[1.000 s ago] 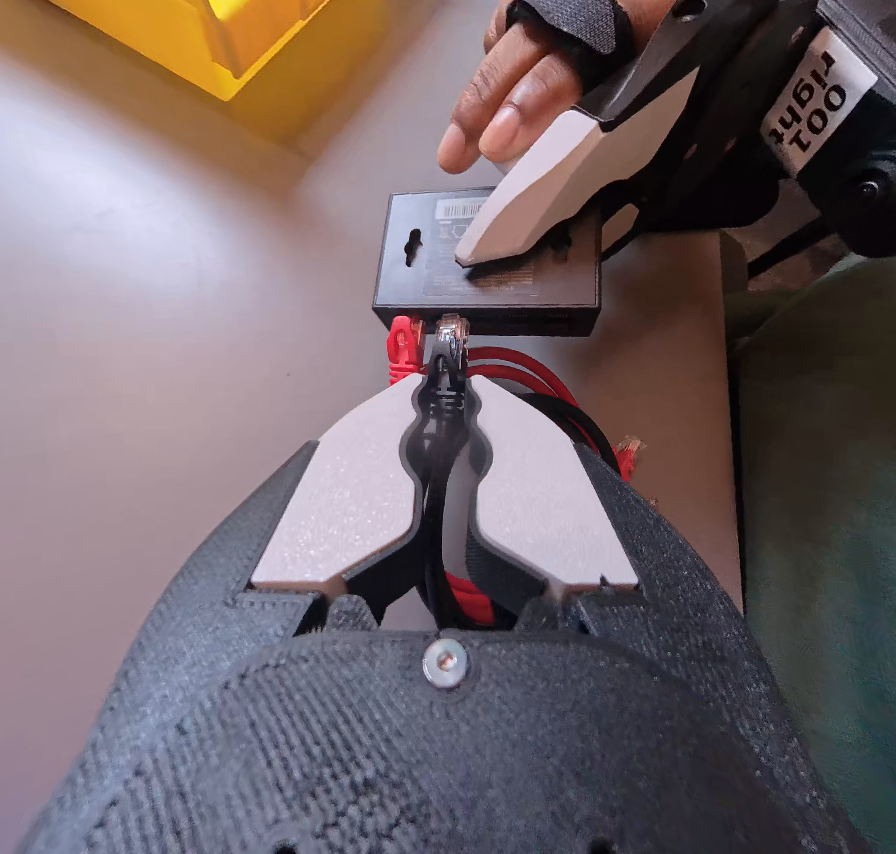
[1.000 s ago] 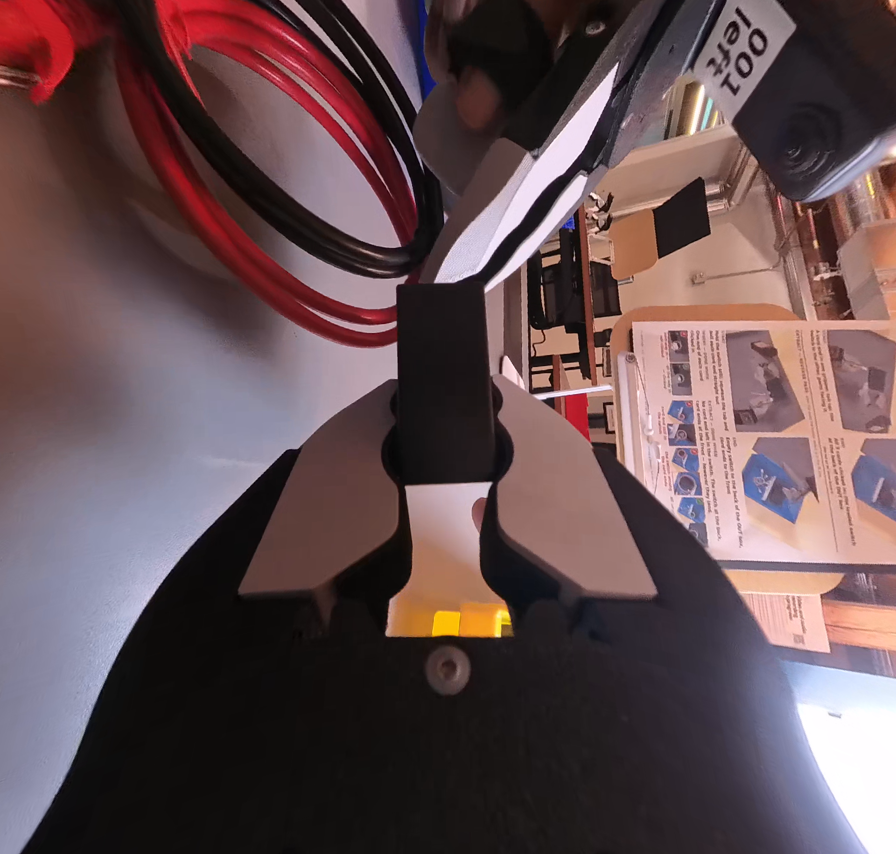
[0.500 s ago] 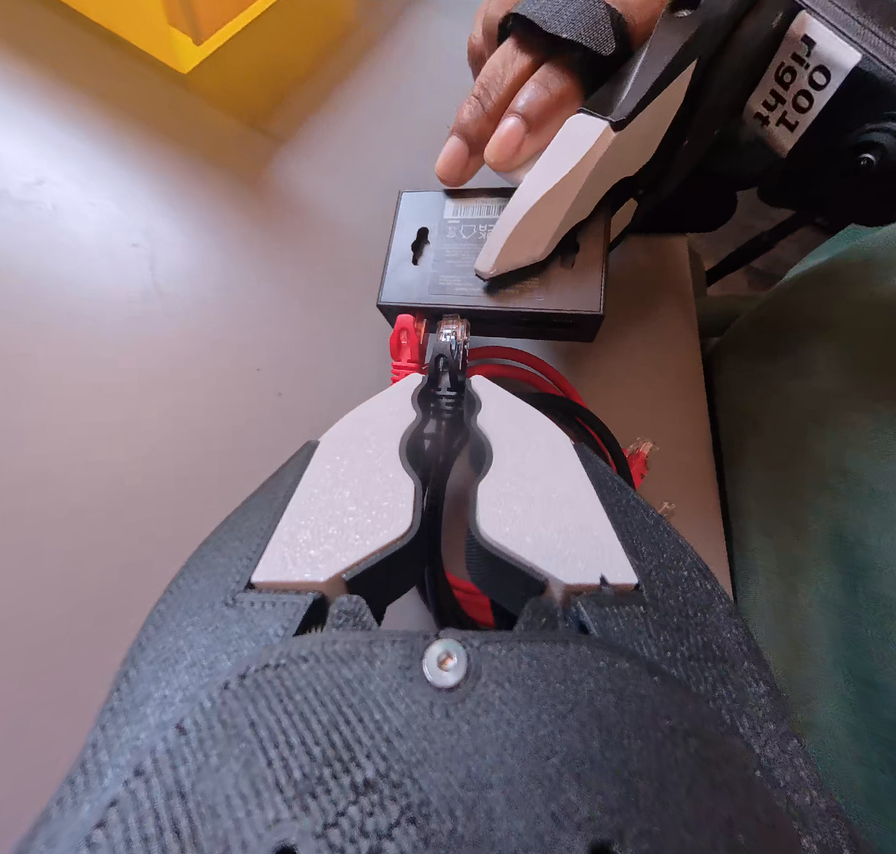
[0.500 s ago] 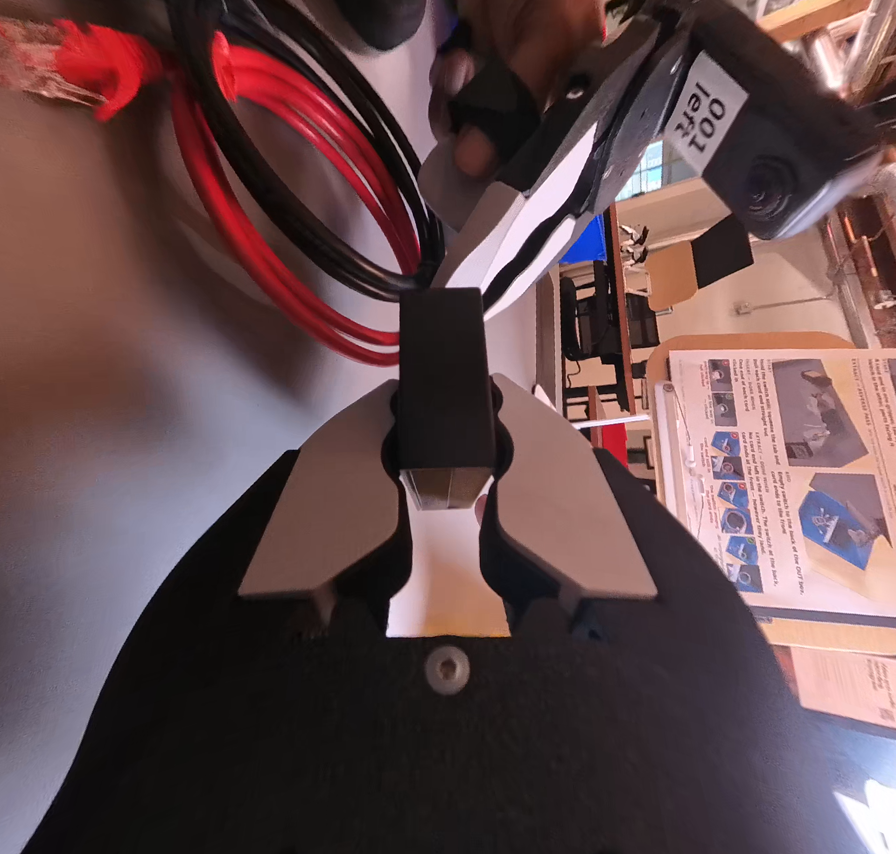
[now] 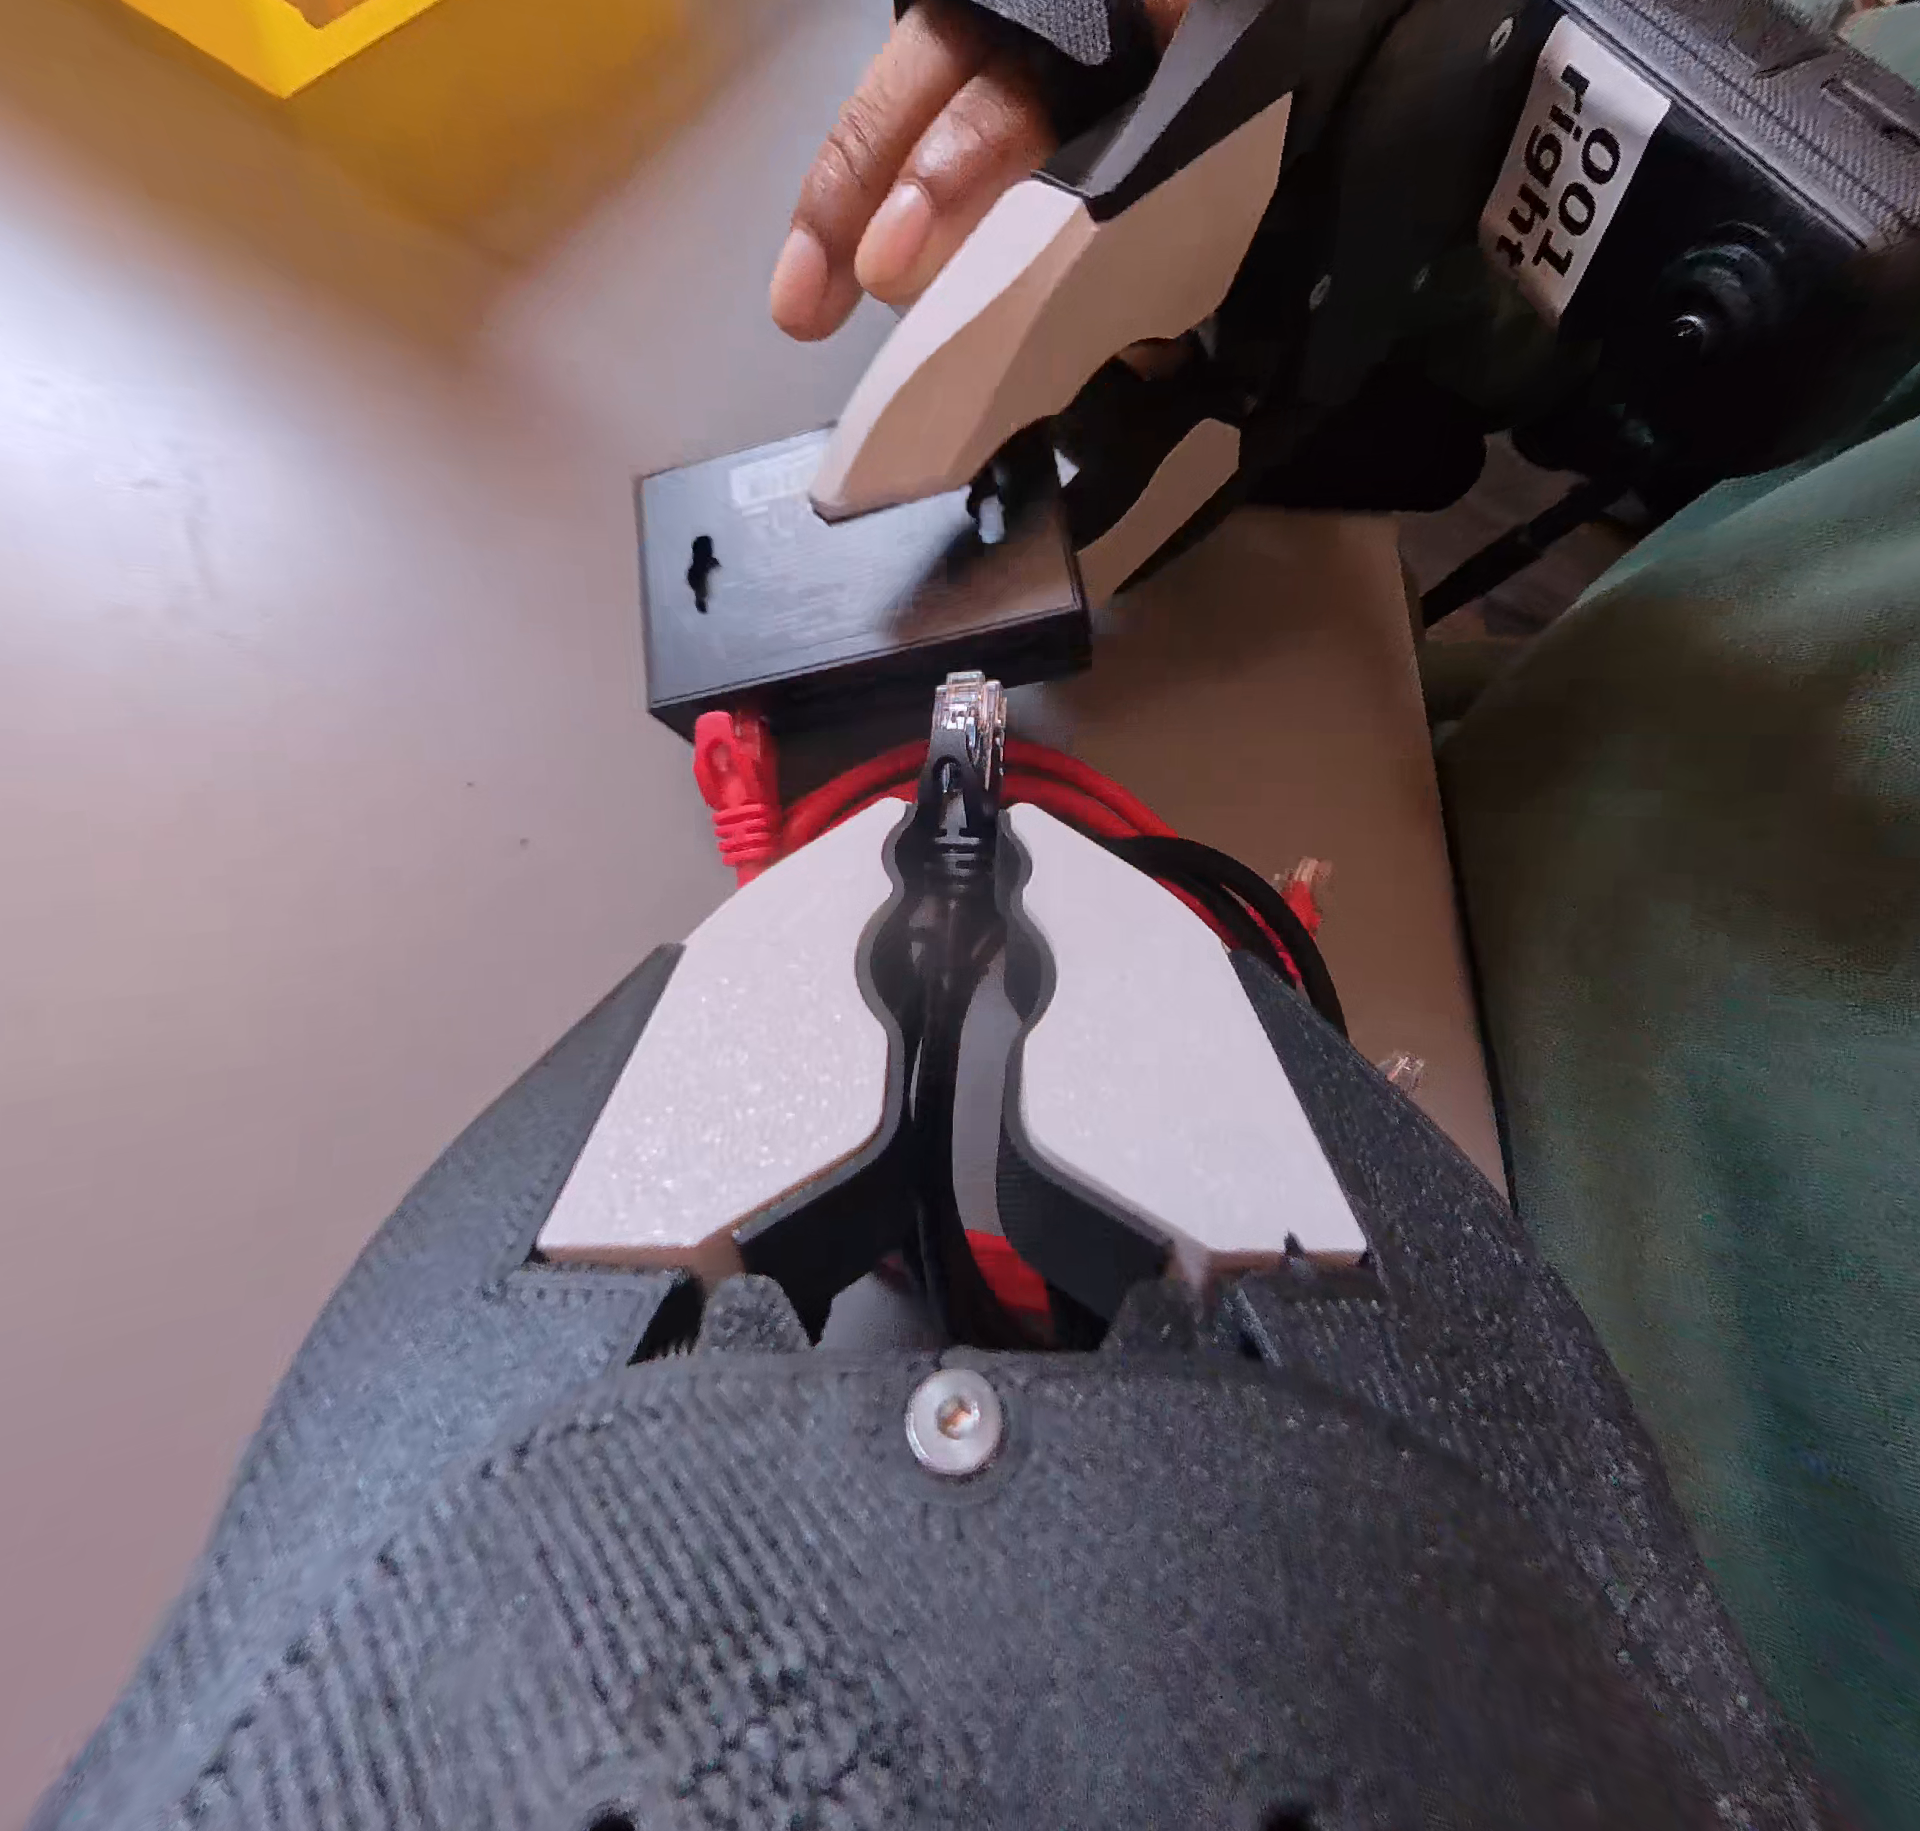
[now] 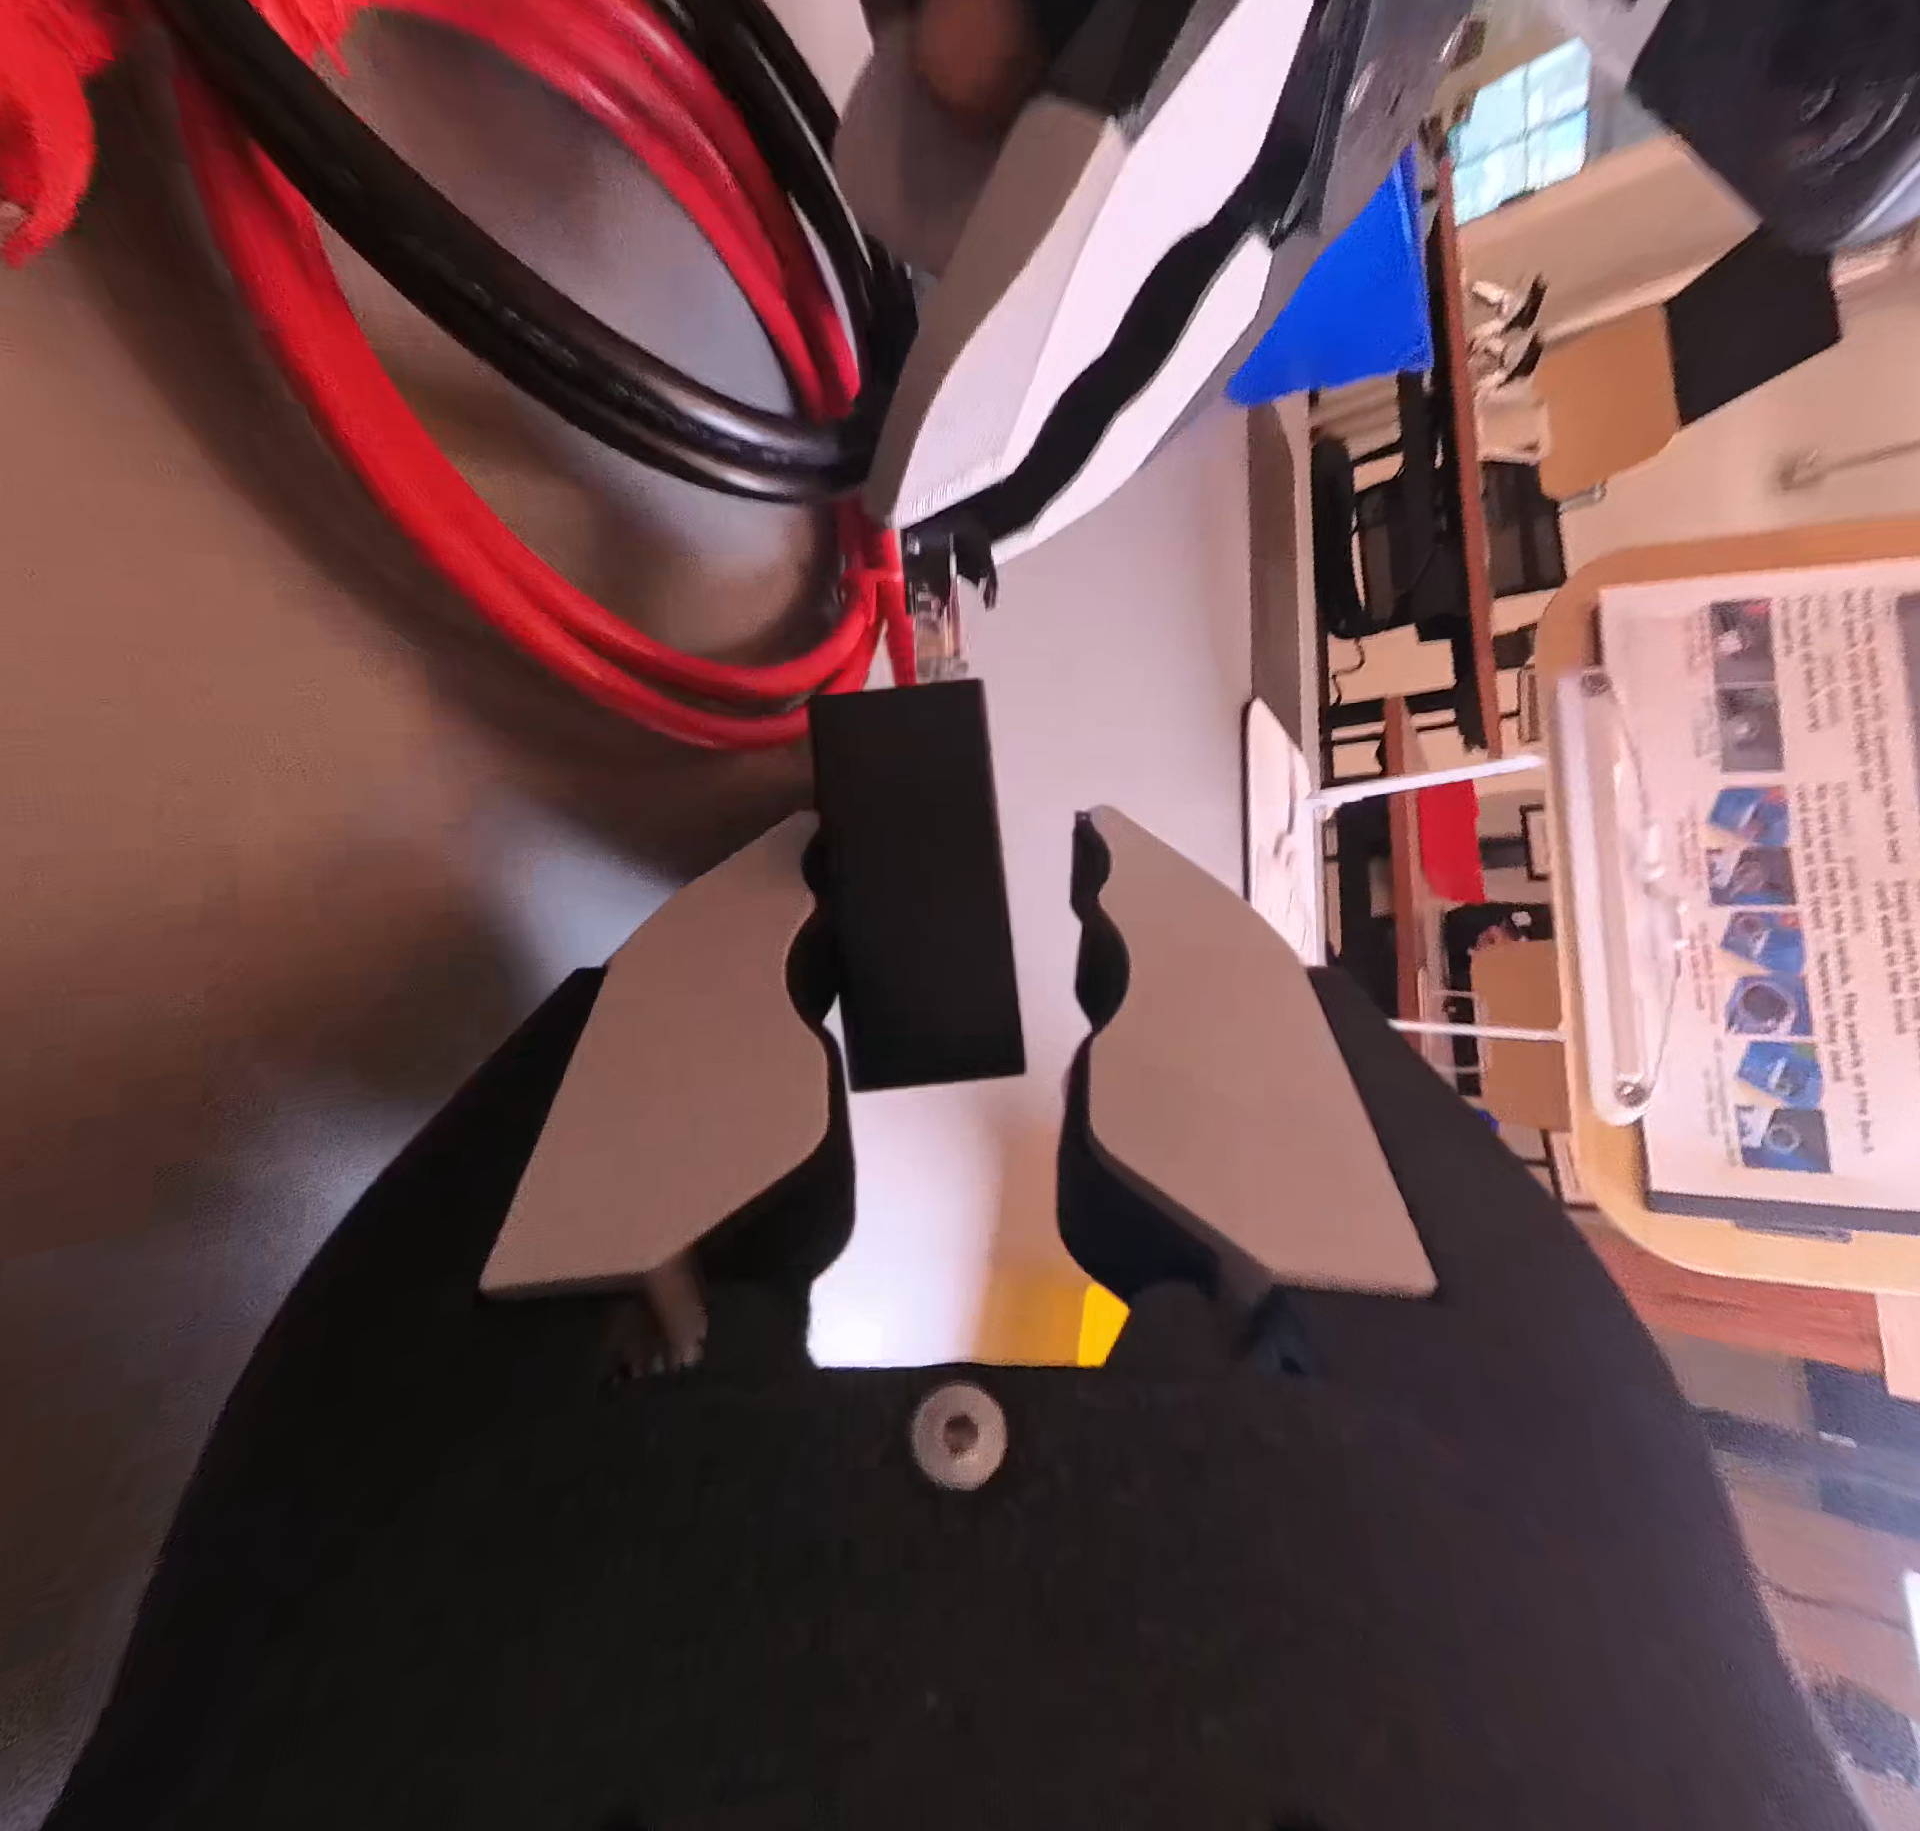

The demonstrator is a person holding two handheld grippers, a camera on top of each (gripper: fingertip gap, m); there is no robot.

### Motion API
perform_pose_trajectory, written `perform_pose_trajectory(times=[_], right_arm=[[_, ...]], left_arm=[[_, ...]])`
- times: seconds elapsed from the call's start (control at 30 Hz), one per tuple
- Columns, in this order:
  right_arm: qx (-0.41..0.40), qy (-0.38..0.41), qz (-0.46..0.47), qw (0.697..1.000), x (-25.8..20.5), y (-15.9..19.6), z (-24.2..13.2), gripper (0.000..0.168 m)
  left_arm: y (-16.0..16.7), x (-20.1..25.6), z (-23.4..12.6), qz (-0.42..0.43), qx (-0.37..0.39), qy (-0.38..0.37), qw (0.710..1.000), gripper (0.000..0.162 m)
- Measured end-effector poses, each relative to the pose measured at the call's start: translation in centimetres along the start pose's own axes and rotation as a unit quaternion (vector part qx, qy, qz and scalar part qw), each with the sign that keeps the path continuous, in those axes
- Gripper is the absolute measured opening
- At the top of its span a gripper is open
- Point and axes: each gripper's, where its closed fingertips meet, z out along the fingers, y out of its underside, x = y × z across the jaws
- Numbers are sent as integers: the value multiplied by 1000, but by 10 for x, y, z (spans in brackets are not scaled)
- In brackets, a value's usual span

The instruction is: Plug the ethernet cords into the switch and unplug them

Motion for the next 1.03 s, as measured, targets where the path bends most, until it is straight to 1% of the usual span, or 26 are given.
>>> perform_pose_trajectory(times=[0.03, 0.2, 0.27, 0.33, 0.43, 0.53, 0.57, 0.63, 0.67, 0.73, 0.83, 0.93, 1.0, 1.03], right_arm=[[-8, -5, 1, 1000, -1, 3, 1, 44], [-46, -15, -17, 999, -5, 20, 10, 46], [-71, -12, -43, 996, -3, 27, 13, 36], [-63, 0, -70, 996, 3, 23, 14, 30], [-52, 6, -70, 996, 6, 18, 12, 29], [-49, -3, -42, 998, 4, 17, 11, 29], [-50, -1, -44, 998, 4, 16, 10, 29], [-55, 3, -46, 997, 5, 16, 10, 29], [-56, 4, -44, 997, 6, 16, 9, 29], [-63, 3, -30, 998, 8, 15, 7, 29], [-76, -19, 15, 997, 9, 14, 6, 29], [-64, -38, 63, 995, 9, 4, 5, 29], [-60, -47, 68, 995, 8, -2, 5, 28], [-71, -53, 65, 994, 6, 0, 5, 28]], left_arm=[[1, -1, 0, -2, -1, -2, 1000, 13], [5, -6, 1, -15, -8, -6, 1000, 13], [5, -7, 1, -23, -7, -7, 1000, 13], [4, -11, 0, -29, -5, -17, 999, 13], [2, -22, -7, -35, -1, -62, 998, 14], [7, -23, -8, -28, -23, -77, 996, 14], [10, -25, -8, -19, -34, -89, 995, 21], [7, -18, -8, -1, -39, -83, 996, 38], [2, -17, -11, 12, -30, -89, 996, 46], [-14, -14, -19, 64, -2, -118, 991, 48], [-32, -11, -26, 171, 15, -190, 967, 51], [-35, -3, -8, 255, -4, -220, 941, 53], [-34, -12, 3, 304, -33, -263, 915, 54], [-32, -15, 7, 324, -46, -273, 905, 53]])
